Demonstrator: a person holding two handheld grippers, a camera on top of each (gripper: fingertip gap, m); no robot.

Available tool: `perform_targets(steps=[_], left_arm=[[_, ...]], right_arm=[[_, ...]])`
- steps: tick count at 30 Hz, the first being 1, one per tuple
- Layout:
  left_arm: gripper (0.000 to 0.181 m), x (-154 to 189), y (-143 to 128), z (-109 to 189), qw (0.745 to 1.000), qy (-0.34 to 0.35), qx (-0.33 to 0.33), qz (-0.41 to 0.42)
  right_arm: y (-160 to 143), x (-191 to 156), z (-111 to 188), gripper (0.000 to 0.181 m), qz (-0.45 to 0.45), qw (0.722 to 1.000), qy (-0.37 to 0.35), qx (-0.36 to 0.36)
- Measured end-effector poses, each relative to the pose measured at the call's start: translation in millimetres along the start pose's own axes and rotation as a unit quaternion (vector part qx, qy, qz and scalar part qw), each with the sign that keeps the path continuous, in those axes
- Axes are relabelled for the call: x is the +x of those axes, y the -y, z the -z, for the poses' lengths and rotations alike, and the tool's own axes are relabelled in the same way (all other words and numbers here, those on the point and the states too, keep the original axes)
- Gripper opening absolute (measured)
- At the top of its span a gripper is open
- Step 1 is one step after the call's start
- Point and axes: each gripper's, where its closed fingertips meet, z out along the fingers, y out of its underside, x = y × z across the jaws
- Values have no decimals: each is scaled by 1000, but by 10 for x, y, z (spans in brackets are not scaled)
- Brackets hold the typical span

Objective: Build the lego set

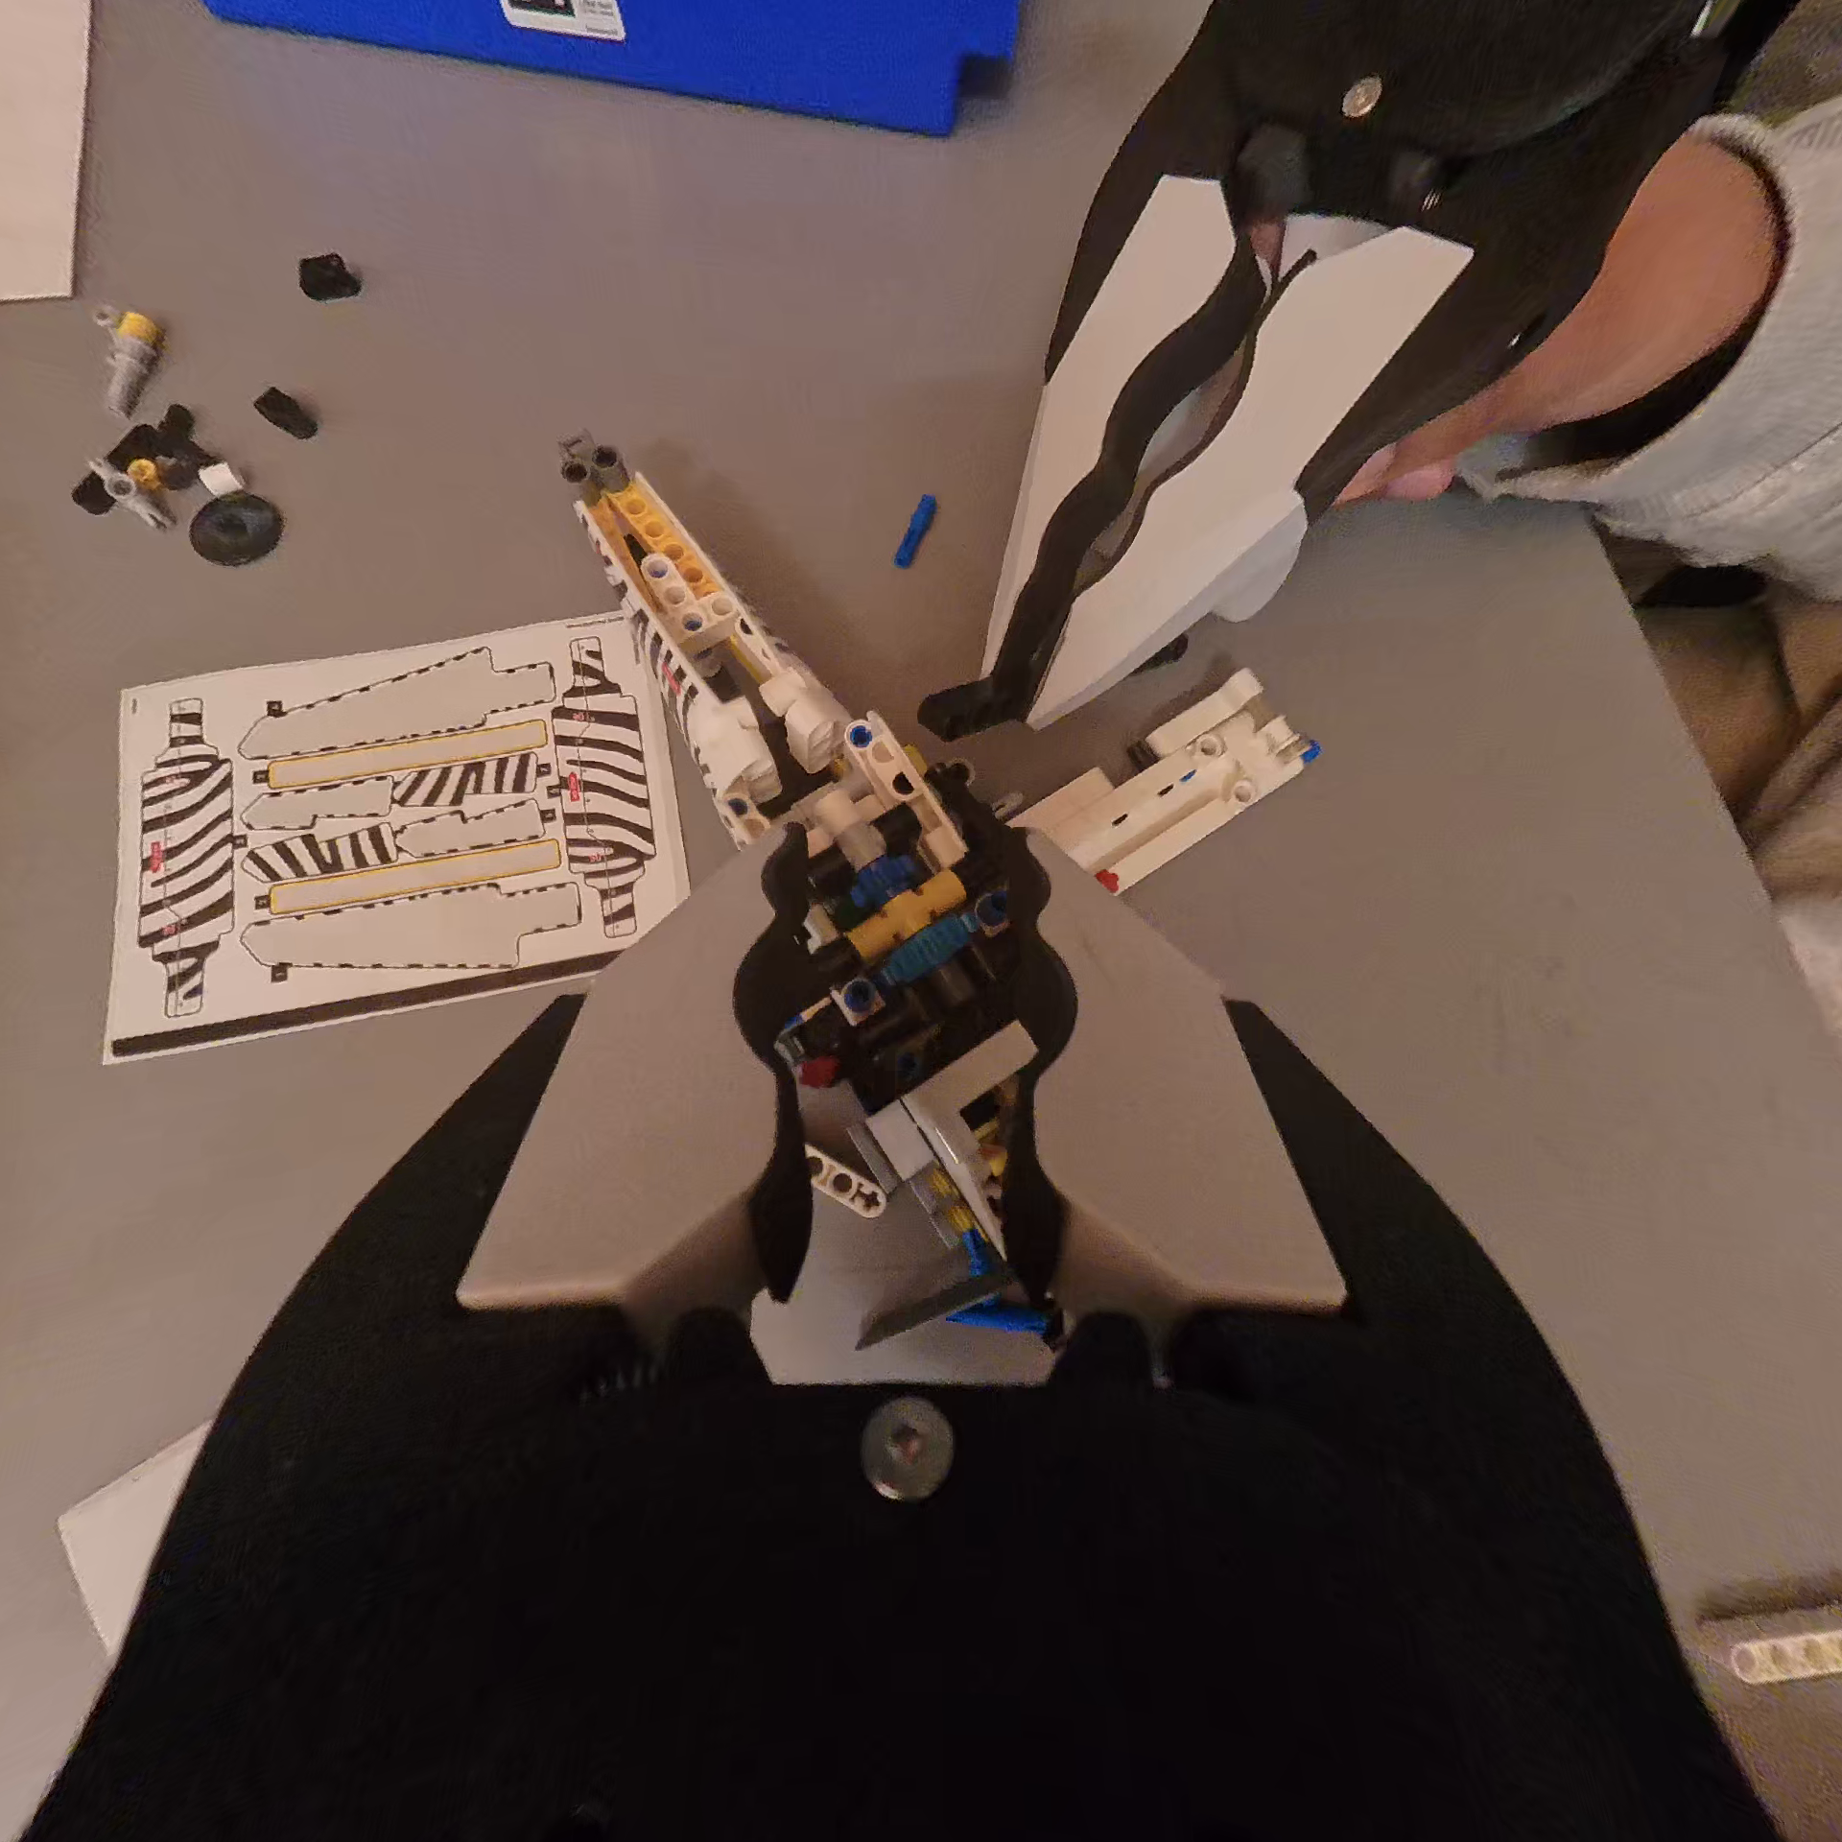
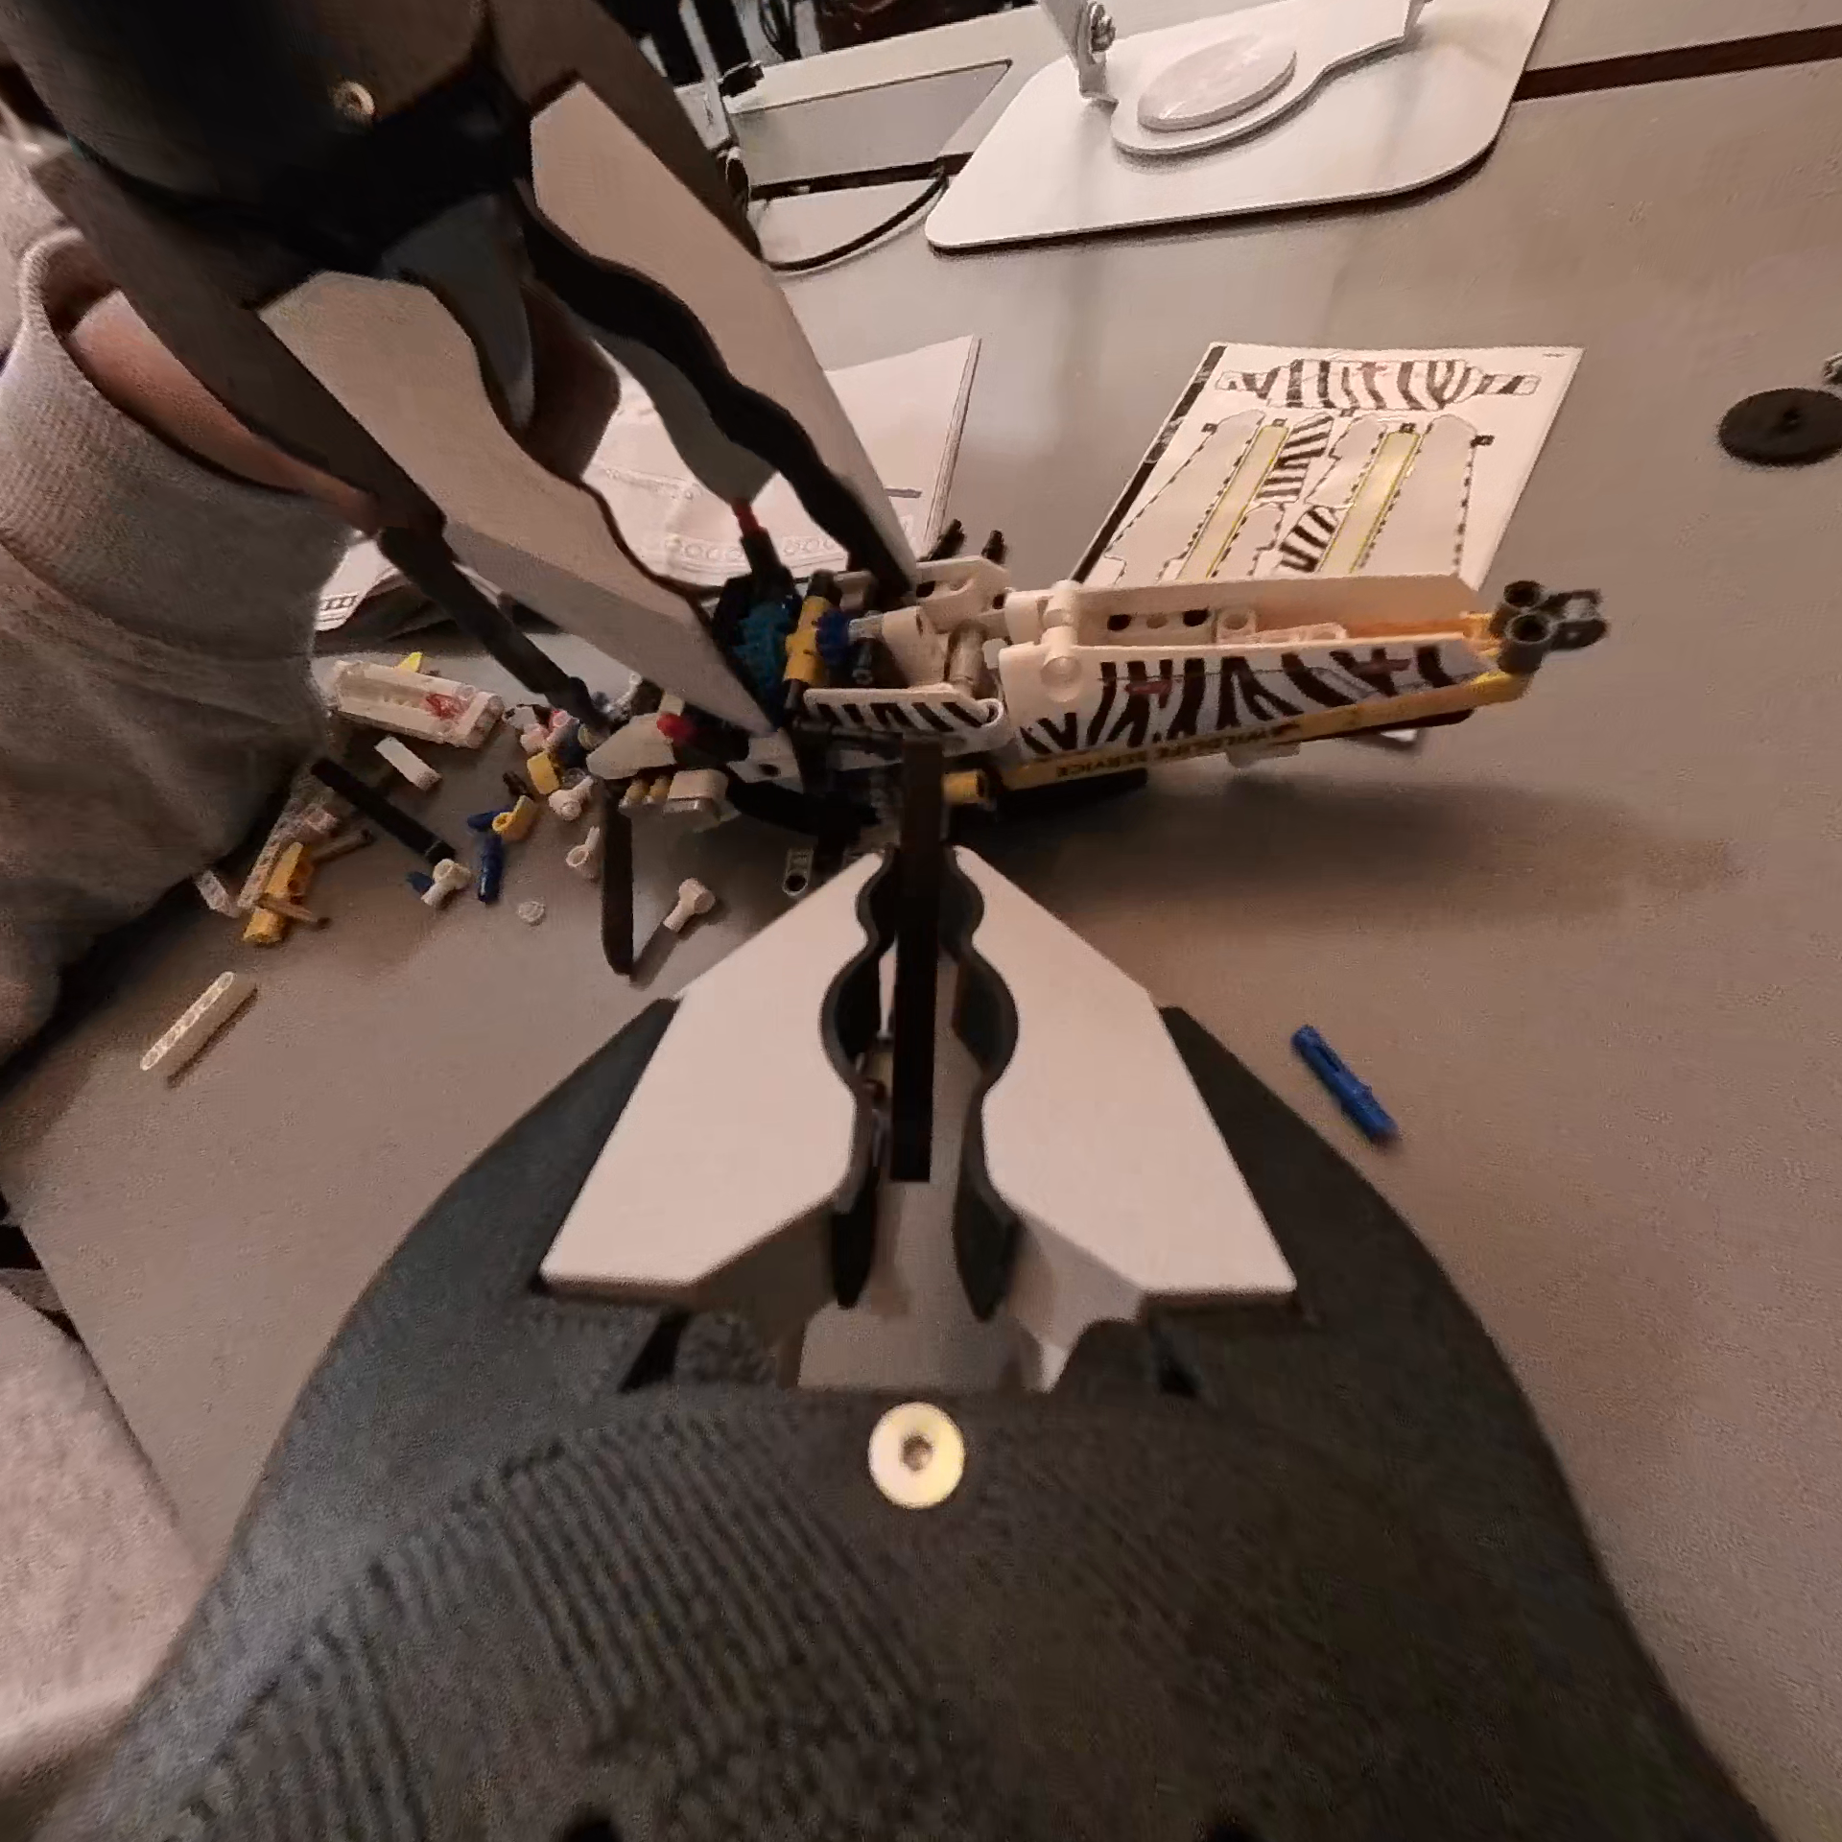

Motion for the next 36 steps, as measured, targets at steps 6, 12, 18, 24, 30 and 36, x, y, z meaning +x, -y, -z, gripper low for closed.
perform_targets(steps=[6,12,18,24,30,36], left_arm=[[40,-8,-14,-5,1000,4,-4,-7],[40,-13,-22,1,1000,5,-5,-8],[40,-17,-21,-2,1000,0,0,2],[40,-15,-29,-7,1000,6,-4,-11],[40,-15,-31,-9,1000,5,-2,-14],[40,-11,-31,-11,1000,5,-3,-21]], right_arm=[[-7,17,-68,6,-21,1000,19,-7],[-22,-4,-95,6,-21,999,30,-19],[-25,-15,-99,6,-13,999,43,-18],[-20,-24,-92,6,16,999,34,-13],[-22,-15,-95,6,39,999,37,-8],[-27,-17,-95,6,75,997,33,-16]])
